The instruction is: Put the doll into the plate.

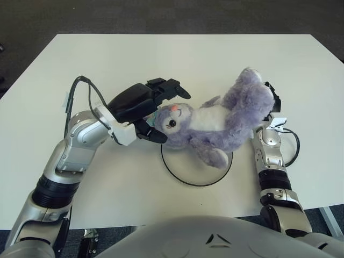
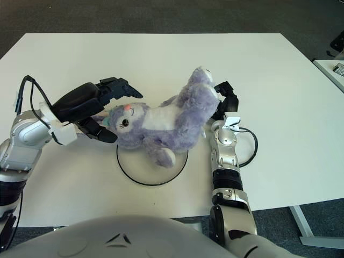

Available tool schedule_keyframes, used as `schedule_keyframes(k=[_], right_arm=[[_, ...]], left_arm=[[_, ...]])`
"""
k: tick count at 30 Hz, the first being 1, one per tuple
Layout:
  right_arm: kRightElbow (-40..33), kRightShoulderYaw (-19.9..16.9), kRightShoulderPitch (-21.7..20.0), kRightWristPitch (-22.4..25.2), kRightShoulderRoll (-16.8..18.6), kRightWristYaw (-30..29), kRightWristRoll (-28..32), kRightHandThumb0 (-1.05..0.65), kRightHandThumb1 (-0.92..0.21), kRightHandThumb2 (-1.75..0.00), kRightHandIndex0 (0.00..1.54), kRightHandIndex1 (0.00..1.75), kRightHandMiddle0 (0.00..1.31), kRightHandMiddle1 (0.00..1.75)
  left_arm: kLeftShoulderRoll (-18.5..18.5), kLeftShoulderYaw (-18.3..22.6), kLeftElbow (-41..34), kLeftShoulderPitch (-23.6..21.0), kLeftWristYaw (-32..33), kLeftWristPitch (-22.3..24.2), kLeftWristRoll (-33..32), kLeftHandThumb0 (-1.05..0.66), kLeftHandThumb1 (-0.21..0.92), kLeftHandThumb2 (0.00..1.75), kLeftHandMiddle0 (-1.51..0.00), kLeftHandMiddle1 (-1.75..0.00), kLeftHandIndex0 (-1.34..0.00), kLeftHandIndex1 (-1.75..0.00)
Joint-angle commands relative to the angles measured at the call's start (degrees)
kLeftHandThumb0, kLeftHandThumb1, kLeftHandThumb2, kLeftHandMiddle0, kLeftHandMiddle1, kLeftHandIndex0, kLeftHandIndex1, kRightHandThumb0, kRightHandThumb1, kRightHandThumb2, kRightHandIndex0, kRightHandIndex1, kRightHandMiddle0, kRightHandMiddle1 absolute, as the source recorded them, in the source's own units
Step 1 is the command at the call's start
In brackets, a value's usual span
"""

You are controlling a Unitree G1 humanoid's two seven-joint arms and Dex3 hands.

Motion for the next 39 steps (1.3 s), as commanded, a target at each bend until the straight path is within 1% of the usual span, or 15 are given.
schedule_keyframes(k=[1, 10, 19, 24, 26, 30, 34, 39], right_arm=[[3.43, -0.35, 5.87, 0.75, 2.01, -0.23, 0.89, -0.49, -0.31, -1.32, 1.31, 1.75, 0.62, 1.75], [3.42, -0.25, 6.15, 0.49, 1.92, -0.12, 0.69, -0.49, -0.32, -1.32, 1.31, 1.75, 0.62, 1.75], [3.43, -0.18, 6.50, 0.00, 1.86, 0.13, 0.62, -0.49, -0.31, -1.32, 1.32, 1.75, 0.62, 1.75], [3.54, -0.23, 6.65, -0.30, 1.96, -0.05, 0.53, -0.49, -0.31, -1.32, 1.32, 1.75, 0.62, 1.75], [3.68, -0.26, 6.60, -0.46, 1.92, 0.01, 0.56, -0.49, -0.31, -1.32, 1.32, 1.75, 0.62, 1.75], [4.18, -0.34, 6.71, -1.12, 1.82, 0.26, 0.65, -0.49, -0.31, -1.32, 1.32, 1.75, 0.62, 1.75], [4.84, -0.49, 6.66, -2.03, 1.63, 0.59, 0.80, -0.49, -0.31, -1.32, 1.32, 1.75, 0.62, 1.75], [5.53, -0.68, 6.43, -2.46, 1.58, 0.71, 0.86, -0.49, -0.31, -1.33, 1.32, 1.75, 0.62, 1.75]], left_arm=[[0.75, 0.47, -0.39, -0.70, -0.96, -0.22, -1.22, -0.58, 0.51, 0.82, -0.24, -0.67, 0.00, -1.04], [1.45, 0.40, -0.82, -0.85, -2.59, 0.03, -2.89, -0.54, 0.46, 0.87, -0.27, -0.59, 0.00, -0.98], [1.77, 0.58, -0.98, -0.84, -2.96, -0.39, -3.11, -0.53, 0.45, 0.88, -0.27, -0.57, 0.00, -0.94], [1.71, 1.12, -1.25, -0.88, -2.89, 1.57, -3.41, -0.52, 0.45, 0.88, -0.29, -0.57, 0.00, -0.98], [1.38, 1.60, -1.49, -0.81, -2.30, 3.03, -2.83, -0.52, 0.44, 0.88, -0.29, -0.58, 0.00, -1.00], [0.44, 2.22, -2.09, -0.21, -0.97, 4.97, -1.89, -0.52, 0.42, 0.90, -0.25, -0.73, 0.00, -1.02], [-0.84, 2.59, -1.71, -0.10, 0.71, 5.77, -1.17, -0.52, 0.41, 0.91, -0.25, -0.79, 0.00, -1.00], [-1.55, 2.46, -1.03, -0.14, 1.77, 6.52, -0.27, -0.52, 0.40, 0.91, -0.25, -0.81, 0.00, -0.97]])
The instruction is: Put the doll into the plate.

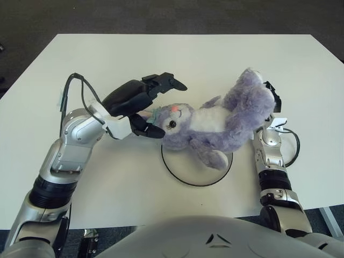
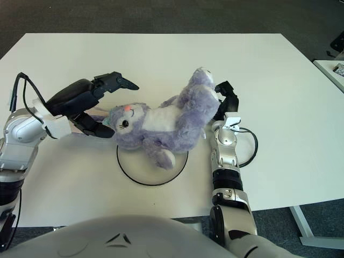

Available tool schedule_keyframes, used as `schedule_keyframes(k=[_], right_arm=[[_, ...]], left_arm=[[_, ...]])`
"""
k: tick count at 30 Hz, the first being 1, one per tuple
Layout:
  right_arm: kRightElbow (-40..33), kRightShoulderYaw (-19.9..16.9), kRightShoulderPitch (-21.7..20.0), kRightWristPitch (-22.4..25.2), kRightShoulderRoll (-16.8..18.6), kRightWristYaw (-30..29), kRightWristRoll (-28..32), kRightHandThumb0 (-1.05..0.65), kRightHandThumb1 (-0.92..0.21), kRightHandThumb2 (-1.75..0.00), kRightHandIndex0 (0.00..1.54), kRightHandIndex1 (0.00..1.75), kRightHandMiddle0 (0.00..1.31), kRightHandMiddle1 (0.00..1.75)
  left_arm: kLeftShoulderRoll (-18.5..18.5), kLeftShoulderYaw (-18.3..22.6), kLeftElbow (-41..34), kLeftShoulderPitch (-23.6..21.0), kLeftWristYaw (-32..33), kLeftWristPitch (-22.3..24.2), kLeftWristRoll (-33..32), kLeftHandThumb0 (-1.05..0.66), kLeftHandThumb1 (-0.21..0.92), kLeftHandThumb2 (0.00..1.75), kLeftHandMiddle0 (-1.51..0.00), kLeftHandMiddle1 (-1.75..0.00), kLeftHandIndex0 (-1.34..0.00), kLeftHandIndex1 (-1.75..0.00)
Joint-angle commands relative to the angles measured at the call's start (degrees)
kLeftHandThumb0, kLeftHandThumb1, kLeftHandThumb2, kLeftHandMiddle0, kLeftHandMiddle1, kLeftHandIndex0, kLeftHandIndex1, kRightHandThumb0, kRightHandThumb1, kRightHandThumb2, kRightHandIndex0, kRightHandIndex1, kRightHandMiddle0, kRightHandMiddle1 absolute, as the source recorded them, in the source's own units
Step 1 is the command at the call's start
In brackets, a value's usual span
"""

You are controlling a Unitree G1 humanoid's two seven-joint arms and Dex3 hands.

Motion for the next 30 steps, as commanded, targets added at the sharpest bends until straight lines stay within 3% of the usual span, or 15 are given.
schedule_keyframes(k=[1, 5, 6, 7, 10, 16, 22, 25, 27, 30], right_arm=[[5.18, -0.44, 6.35, -0.98, 1.62, 0.06, 0.75, -0.49, -0.31, -1.33, 1.32, 1.75, 0.62, 1.75], [5.92, -0.42, 6.07, -1.68, 1.50, 0.09, 0.52, -0.49, -0.31, -1.33, 1.32, 1.75, 0.63, 1.75], [6.09, -0.41, 6.00, -1.85, 1.47, 0.11, 0.50, -0.49, -0.31, -1.33, 1.32, 1.75, 0.63, 1.75], [6.29, -0.42, 5.89, -2.04, 1.43, 0.14, 0.49, -0.49, -0.31, -1.33, 1.32, 1.75, 0.63, 1.75], [6.75, -0.42, 5.71, -2.73, 1.33, 0.39, 0.64, -0.49, -0.30, -1.33, 1.32, 1.75, 0.63, 1.75], [7.32, -0.61, 5.30, -3.56, 0.95, 1.46, 1.25, -0.49, -0.30, -1.34, 1.33, 1.75, 0.63, 1.75], [7.46, -0.62, 5.15, -3.90, 0.75, 1.78, 1.25, -0.49, -0.31, -1.33, 1.33, 1.75, 0.63, 1.75], [7.13, -0.52, 5.31, -3.76, 0.91, 1.62, 1.19, -0.49, -0.31, -1.32, 1.33, 1.75, 0.62, 1.75], [6.64, -0.49, 5.40, -3.23, 1.12, 1.29, 1.16, -0.49, -0.32, -1.31, 1.33, 1.75, 0.61, 1.75], [6.20, -0.46, 5.59, -2.64, 1.30, 0.92, 1.12, -0.48, -0.33, -1.31, 1.32, 1.75, 0.61, 1.75]], left_arm=[[-0.66, 0.35, 1.01, -0.21, 1.55, 0.63, 1.06, -0.52, 0.40, 0.91, -0.25, -0.81, 0.00, -0.97], [-2.07, 0.43, 5.22, -1.81, 4.01, -1.06, 1.57, -0.54, 0.41, 0.90, -0.26, -0.92, 0.00, -1.00], [-2.40, 0.40, 6.50, -2.41, 4.65, -1.60, 1.64, -0.55, 0.42, 0.89, -0.34, -1.22, 0.00, -1.05], [-2.96, 0.24, 9.35, -4.03, 5.53, -2.49, 1.64, -0.56, 0.43, 0.88, -0.39, -1.41, 0.00, -1.08], [-4.12, 0.19, 13.78, -6.09, 7.32, -4.11, 1.49, -0.60, 0.46, 0.84, -0.73, -1.64, -0.07, -1.15], [-6.56, 1.24, 15.97, -6.46, 9.80, -1.20, -0.16, -0.62, 0.49, 0.80, -1.03, -1.73, -0.20, -1.23], [-9.92, 2.66, 15.75, -6.83, 12.27, 4.69, -1.62, -0.58, 0.48, 0.83, -1.14, -1.75, -0.29, -1.29], [-11.29, 4.07, 18.67, -9.47, 15.26, 8.23, -0.61, -0.52, 0.52, 0.81, -1.17, -1.75, -0.35, -1.36], [-11.27, 5.52, 23.45, -11.52, 16.84, 7.79, -1.29, -0.45, 0.62, 0.70, -1.18, -1.75, -0.46, -1.43], [-11.38, 6.89, 27.07, -11.93, 18.26, 6.19, -2.37, -0.41, 0.62, 0.73, -1.18, -1.75, -0.52, -1.49]])
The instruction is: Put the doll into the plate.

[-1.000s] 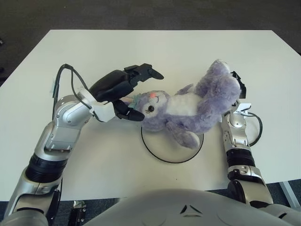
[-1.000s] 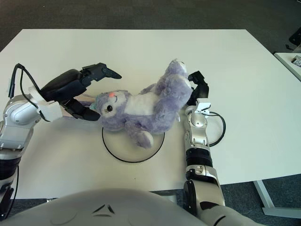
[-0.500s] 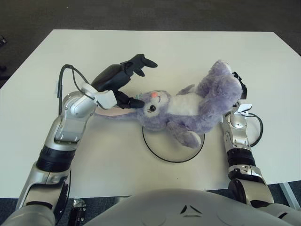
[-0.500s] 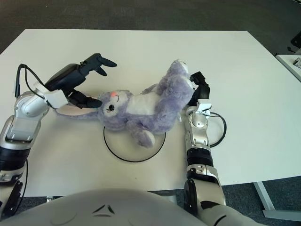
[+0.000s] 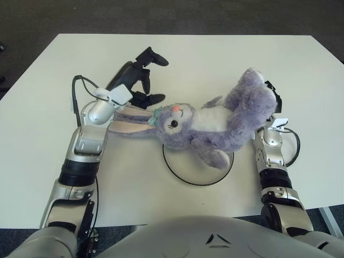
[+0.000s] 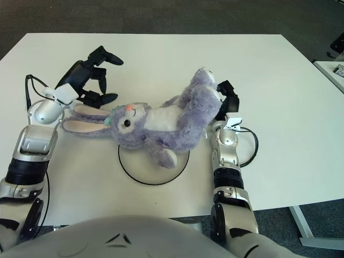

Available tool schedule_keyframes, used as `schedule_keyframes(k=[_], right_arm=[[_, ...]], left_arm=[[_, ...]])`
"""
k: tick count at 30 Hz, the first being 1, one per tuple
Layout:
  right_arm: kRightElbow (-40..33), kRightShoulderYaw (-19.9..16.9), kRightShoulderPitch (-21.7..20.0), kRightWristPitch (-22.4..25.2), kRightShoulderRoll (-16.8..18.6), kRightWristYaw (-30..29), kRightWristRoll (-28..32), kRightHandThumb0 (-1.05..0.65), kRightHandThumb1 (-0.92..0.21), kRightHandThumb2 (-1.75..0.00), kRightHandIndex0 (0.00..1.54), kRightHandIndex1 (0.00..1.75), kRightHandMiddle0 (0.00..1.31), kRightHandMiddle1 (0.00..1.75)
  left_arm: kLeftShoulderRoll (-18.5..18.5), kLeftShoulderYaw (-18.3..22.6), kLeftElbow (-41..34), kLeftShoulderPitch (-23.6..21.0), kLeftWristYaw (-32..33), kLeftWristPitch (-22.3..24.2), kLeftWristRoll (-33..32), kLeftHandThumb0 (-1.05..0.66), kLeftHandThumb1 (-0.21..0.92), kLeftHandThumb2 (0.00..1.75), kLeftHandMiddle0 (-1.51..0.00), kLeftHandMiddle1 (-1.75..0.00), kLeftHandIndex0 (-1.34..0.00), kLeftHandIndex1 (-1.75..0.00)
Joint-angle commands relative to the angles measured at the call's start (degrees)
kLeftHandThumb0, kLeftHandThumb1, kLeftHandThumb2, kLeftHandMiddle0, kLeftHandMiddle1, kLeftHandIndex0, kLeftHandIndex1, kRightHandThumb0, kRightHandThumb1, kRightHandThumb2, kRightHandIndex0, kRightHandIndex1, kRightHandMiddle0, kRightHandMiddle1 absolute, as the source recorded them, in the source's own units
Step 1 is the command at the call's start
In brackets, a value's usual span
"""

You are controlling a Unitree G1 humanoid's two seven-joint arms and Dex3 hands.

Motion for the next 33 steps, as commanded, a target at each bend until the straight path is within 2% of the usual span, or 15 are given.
schedule_keyframes(k=[1, 7, 15, 20, 28, 33], right_arm=[[3.45, -0.33, 6.60, 0.52, 1.92, -0.82, 0.27, -0.48, -0.33, -1.30, 1.32, 1.75, 0.61, 1.75], [2.94, -0.08, 6.81, 1.22, 1.91, -1.29, 0.06, -0.48, -0.33, -1.30, 1.32, 1.75, 0.61, 1.75], [2.45, 0.19, 7.07, 1.48, 1.74, -1.41, -0.15, -0.48, -0.33, -1.31, 1.32, 1.75, 0.61, 1.75], [2.52, 0.35, 7.13, 1.34, 1.58, -1.39, -0.31, -0.49, -0.33, -1.31, 1.32, 1.75, 0.61, 1.75], [2.40, 0.34, 7.18, 1.57, 1.62, -1.33, -0.10, -0.48, -0.33, -1.31, 1.32, 1.75, 0.61, 1.75], [2.30, 0.27, 7.33, 1.58, 1.67, -1.22, 0.10, -0.48, -0.33, -1.30, 1.32, 1.75, 0.61, 1.75]], left_arm=[[-0.11, 2.56, 4.57, -1.21, 2.71, -1.32, -1.39, -0.41, 0.61, 0.77, -1.17, -1.75, -0.53, -1.51], [-3.35, 4.69, 6.43, 0.41, 5.23, -3.93, -5.58, -0.41, 0.55, 0.91, -1.08, -1.75, -0.52, -1.61], [-6.32, 6.14, 9.15, 0.38, 5.34, -8.33, -11.20, -0.41, 0.56, 0.96, -0.96, -1.75, -0.46, -1.69], [-7.15, 6.75, 10.98, -0.17, 4.68, -9.55, -14.17, -0.40, 0.57, 0.97, -0.93, -1.72, -0.42, -1.73], [-7.64, 7.96, 12.59, -0.54, 6.08, -6.31, -15.58, -0.40, 0.58, 0.98, -0.95, -1.73, -0.41, -1.75], [-8.15, 8.55, 12.25, 0.00, 6.57, -4.23, -16.22, -0.41, 0.55, 1.02, -1.13, -1.74, -0.43, -1.75]])
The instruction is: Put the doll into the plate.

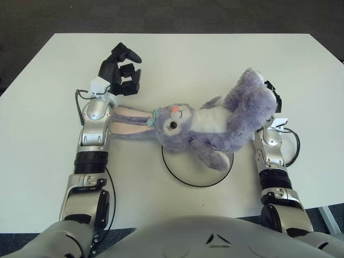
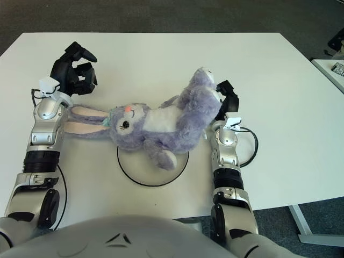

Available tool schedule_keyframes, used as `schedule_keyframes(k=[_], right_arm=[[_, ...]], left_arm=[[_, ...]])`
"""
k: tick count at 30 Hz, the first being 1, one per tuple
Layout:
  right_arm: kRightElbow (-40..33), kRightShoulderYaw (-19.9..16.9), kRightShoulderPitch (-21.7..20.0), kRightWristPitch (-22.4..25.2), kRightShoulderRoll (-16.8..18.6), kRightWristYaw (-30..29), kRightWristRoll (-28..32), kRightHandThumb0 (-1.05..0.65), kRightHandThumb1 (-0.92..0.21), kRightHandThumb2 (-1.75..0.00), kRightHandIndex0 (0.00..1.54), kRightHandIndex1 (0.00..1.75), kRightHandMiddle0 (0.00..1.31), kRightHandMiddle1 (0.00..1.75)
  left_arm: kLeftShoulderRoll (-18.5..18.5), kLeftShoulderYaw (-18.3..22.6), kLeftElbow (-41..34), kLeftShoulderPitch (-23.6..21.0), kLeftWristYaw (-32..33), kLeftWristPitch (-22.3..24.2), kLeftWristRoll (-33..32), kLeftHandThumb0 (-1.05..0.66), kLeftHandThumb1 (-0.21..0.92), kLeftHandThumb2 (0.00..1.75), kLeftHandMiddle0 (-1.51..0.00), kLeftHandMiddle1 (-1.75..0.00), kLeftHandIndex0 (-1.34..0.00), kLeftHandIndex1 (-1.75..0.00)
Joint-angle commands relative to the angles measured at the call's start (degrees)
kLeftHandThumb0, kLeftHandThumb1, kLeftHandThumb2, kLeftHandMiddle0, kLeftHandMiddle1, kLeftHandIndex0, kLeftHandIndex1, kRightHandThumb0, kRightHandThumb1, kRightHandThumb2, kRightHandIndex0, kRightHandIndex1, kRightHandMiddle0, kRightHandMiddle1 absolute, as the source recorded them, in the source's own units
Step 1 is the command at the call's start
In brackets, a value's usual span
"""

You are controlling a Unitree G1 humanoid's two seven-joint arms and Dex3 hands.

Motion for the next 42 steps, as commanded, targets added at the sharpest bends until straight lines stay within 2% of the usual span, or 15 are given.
schedule_keyframes(k=[1, 4, 6, 9, 14, 25, 42], right_arm=[[3.52, -0.22, 6.84, 0.34, 1.74, -0.21, 0.27, -0.48, -0.33, -1.30, 1.32, 1.75, 0.61, 1.75], [3.52, -0.28, 6.99, 0.20, 1.74, -0.26, 0.24, -0.48, -0.33, -1.31, 1.31, 1.75, 0.61, 1.75], [3.41, -0.29, 7.10, 0.19, 1.71, -0.28, 0.20, -0.49, -0.32, -1.31, 1.31, 1.75, 0.62, 1.75], [3.20, -0.34, 7.30, 0.26, 1.71, -0.32, 0.21, -0.49, -0.31, -1.32, 1.31, 1.75, 0.62, 1.75], [3.03, -0.37, 7.49, 0.30, 1.71, -0.37, 0.18, -0.49, -0.31, -1.33, 1.32, 1.75, 0.63, 1.75], [2.81, -0.78, 7.77, 0.70, 1.94, -0.22, 0.88, -0.49, -0.31, -1.33, 1.30, 1.75, 0.62, 1.75], [2.60, -0.88, 8.27, -0.21, 1.92, -0.01, 0.91, -0.49, -0.31, -1.32, 1.29, 1.75, 0.62, 1.75]], left_arm=[[-0.64, 0.75, -0.24, 0.29, 0.78, 2.31, -1.34, -0.41, 0.55, 1.02, -1.16, -1.74, -0.43, -1.75], [-1.53, 1.32, -0.54, 0.77, 0.05, 4.01, -3.77, -0.42, 0.53, 1.05, -1.23, -1.75, -0.45, -1.75], [-2.27, 1.80, -0.23, 0.91, -0.54, 4.26, -5.61, -0.43, 0.46, 1.14, -1.26, -1.75, -0.50, -1.75], [-2.97, 2.22, 0.23, 1.10, -1.10, 4.13, -7.57, -0.45, 0.37, 1.24, -1.26, -1.75, -0.56, -1.75], [-3.53, 2.56, 1.30, 1.46, -1.45, 3.10, -8.89, -0.46, 0.33, 1.30, -1.24, -1.75, -0.60, -1.75], [-5.48, 3.90, 2.59, 2.05, 1.21, -0.23, -8.29, -0.48, 0.29, 1.35, -1.24, -1.75, -0.63, -1.75], [-6.32, 4.83, 6.22, 3.13, 5.20, -6.95, -5.35, -0.49, 0.25, 1.39, -1.27, -1.75, -0.66, -1.75]])
